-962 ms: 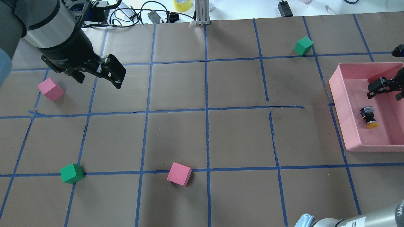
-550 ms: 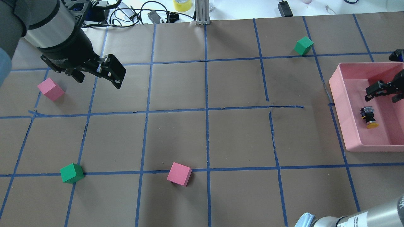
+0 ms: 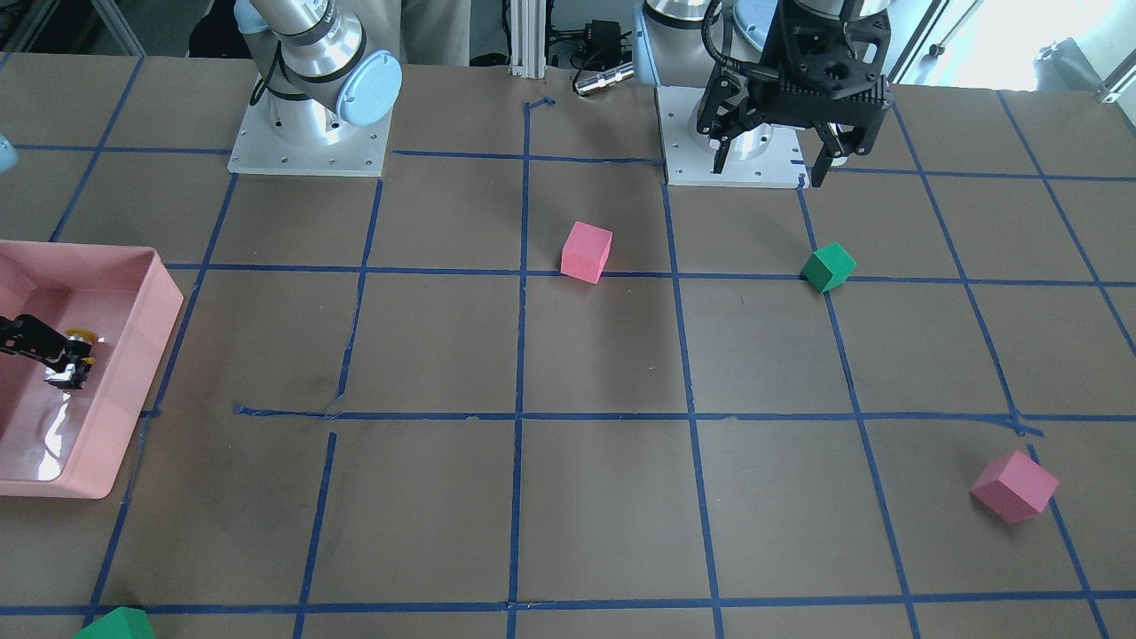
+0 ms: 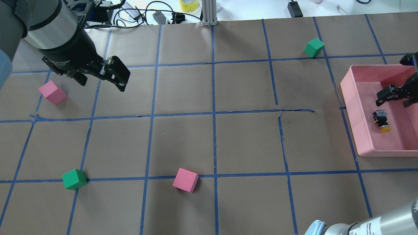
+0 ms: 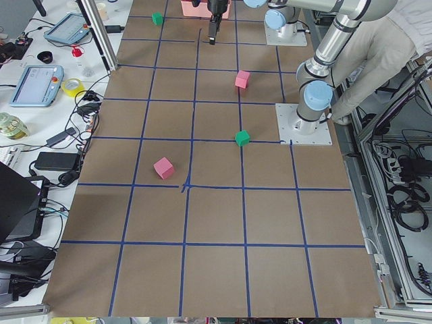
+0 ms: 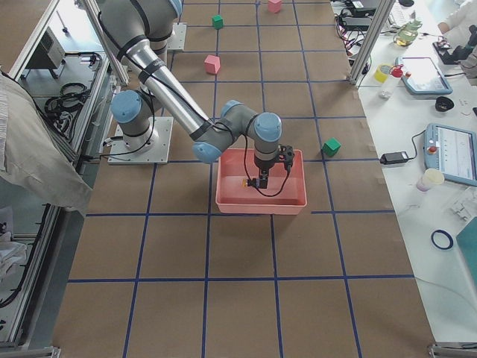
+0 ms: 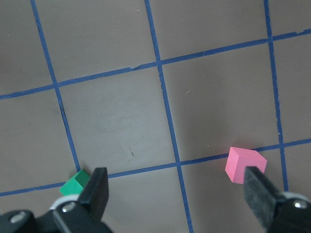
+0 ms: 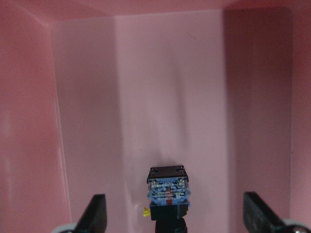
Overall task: Align button upright
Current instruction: 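Lower the right gripper into the box and close on the button switch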
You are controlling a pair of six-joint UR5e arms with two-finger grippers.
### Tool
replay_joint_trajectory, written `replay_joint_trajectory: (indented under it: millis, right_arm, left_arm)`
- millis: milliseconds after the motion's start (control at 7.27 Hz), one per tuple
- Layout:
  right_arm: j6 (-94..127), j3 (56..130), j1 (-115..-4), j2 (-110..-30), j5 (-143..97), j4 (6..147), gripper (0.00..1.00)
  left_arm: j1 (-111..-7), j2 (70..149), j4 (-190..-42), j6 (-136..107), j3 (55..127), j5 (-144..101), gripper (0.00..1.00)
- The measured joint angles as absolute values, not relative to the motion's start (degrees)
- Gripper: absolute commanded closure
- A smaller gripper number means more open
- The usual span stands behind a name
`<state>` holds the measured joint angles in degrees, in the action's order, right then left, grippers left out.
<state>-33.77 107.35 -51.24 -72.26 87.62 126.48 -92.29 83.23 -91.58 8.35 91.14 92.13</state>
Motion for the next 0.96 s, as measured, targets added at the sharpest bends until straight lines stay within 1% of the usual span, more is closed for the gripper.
replay_joint_trajectory:
  millis: [962]
  right_arm:
    - [-34.18, 107.43, -51.24, -70.21, 87.69, 129.61, 0.00]
  left_arm:
    - [-92.28, 83.15, -91.66, 8.35, 91.14, 92.36, 0.00]
